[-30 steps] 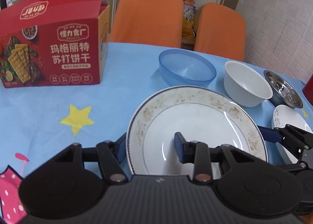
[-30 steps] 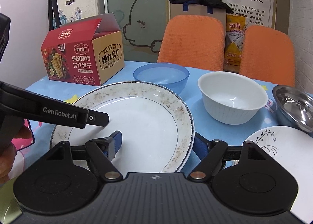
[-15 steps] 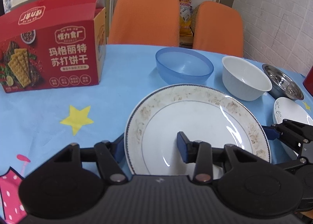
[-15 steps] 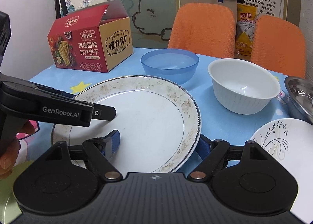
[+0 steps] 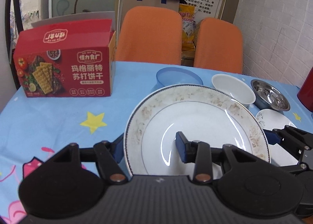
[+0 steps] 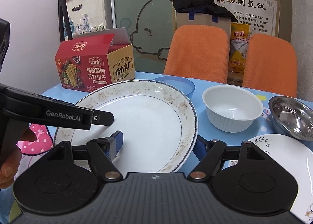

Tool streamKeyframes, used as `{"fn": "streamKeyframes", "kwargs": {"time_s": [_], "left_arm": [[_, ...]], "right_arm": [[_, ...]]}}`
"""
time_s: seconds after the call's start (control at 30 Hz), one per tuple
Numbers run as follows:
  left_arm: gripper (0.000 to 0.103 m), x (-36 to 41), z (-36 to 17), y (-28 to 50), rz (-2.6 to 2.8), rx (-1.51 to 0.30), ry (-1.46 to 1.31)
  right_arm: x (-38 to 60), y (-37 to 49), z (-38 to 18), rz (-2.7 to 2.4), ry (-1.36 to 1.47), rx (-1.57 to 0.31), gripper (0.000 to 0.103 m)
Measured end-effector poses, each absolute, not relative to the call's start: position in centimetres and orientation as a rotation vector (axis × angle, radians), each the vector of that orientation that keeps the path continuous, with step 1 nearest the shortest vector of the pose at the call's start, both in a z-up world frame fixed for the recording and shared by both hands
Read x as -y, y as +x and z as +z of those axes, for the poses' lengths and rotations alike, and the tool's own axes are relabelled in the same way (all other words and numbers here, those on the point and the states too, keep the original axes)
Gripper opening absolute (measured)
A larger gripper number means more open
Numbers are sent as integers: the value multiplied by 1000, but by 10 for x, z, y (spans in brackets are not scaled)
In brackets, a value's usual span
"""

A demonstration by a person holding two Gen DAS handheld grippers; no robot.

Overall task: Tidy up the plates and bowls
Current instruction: 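Carry the gold-rimmed plate onto the green plate and open the left tool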

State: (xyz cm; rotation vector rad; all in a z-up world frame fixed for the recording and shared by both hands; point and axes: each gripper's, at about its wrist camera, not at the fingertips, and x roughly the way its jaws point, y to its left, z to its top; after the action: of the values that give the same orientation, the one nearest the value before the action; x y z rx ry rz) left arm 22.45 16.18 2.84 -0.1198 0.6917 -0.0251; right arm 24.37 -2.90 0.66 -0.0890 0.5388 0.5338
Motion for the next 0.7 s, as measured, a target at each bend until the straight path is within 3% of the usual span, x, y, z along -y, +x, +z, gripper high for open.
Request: {"fn": "streamKeyframes", "kwargs": {"time_s": [0.43,0.7], "left_arm": [[40,-145,17,109,22,-729,-92],[47,-137,-1,98,-17,-739,-143]], "right_arm": [[31,131,-7,573,-54,-618,103],[44,117,-17,522,-10,-606,103]]}}
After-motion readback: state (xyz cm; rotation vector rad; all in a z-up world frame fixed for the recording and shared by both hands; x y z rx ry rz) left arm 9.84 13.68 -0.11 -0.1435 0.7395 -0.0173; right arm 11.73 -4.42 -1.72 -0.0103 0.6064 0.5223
